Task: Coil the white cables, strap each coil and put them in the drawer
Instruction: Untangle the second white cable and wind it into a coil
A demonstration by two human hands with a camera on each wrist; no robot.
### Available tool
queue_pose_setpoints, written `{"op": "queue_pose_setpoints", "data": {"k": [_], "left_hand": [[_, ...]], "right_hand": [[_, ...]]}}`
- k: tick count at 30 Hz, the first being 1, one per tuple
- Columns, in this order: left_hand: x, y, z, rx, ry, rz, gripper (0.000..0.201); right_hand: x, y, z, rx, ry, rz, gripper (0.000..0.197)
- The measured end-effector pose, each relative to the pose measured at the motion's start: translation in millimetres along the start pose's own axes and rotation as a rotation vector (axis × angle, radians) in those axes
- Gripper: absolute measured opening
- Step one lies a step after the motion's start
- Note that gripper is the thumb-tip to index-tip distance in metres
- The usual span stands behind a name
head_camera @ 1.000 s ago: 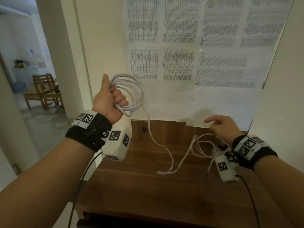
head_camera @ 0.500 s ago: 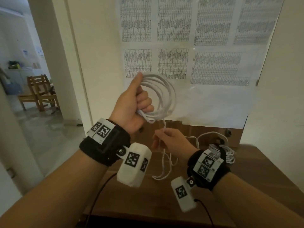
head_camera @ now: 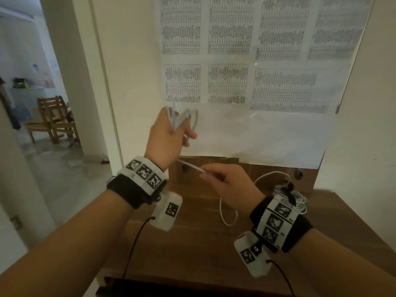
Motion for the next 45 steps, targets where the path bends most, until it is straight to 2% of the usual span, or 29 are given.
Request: {"op": "queue_pose_setpoints", "data": {"k": [4,8,12,14,16,18,20,23,27,31,34,37,40,45], "left_hand": [[21,-12,-22,0.009,0.327,-0.268,0.019],[31,-23,-25,0.019,0.159,-0.409,0.037],[38,-33,-21,-0.141,-0.051,-0.427,0.052],[40,-34,-22,-0.211,-0.069,-0.427,0.057],[43,-36,-21,-0.275,-0.104,-0.462,0.059],[48,-39,-16,-0.313,-0.213,-0.51,0.06],[50,-41,-13,-0.33,-0.328,-0.565,0.058],[50,-44,-11,-0.341,-0.439,-0.643,0.052],[49,-46,-11,-0.361,-0.525,-0.614,0.042],[54,-51,-16,-0.357,-0.68,-0.534,0.039],[63,-57,-18,-0.405,-0.764,-0.519,0.048],[67,-60,-18,-0.477,-0.794,-0.562,0.055],[62,-58,-19,-0.535,-0.794,-0.556,0.055],[42,-49,-22,-0.558,-0.891,-0.487,0.053]], "right_hand": [[-19,3,-7,-0.055,-0.049,0.075,0.018],[-34,3,-4,-0.042,-0.126,0.145,0.007],[-41,1,-4,-0.005,-0.239,0.217,0.027],[-43,-1,-6,-0.039,-0.259,0.262,0.034],[-42,-1,-10,-0.08,-0.271,0.196,0.049],[-36,-1,-13,-0.086,-0.222,0.043,0.063],[-35,-1,-13,-0.037,-0.141,-0.069,0.06],[-41,3,-10,0.053,-0.071,-0.111,0.036],[-41,1,-8,0.015,-0.136,-0.066,0.016],[-41,3,-7,0.091,-0.023,0.041,0.028],[-38,5,-5,0.124,-0.029,0.094,0.028],[-36,4,-3,0.114,-0.002,0.059,0.027],[-38,-1,-6,0.079,0.024,-0.042,0.027],[-47,-10,-3,0.076,-0.018,-0.153,0.052]]}}
Point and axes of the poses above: each hand's wrist, its own y-axis towards the middle knuckle, its own x-axis out of the palm, z = x × y, the point moved 3 cm from there along y, towards the middle knuckle, and after that the axes turned 10 degrees about -z, right-handed, at the moved point
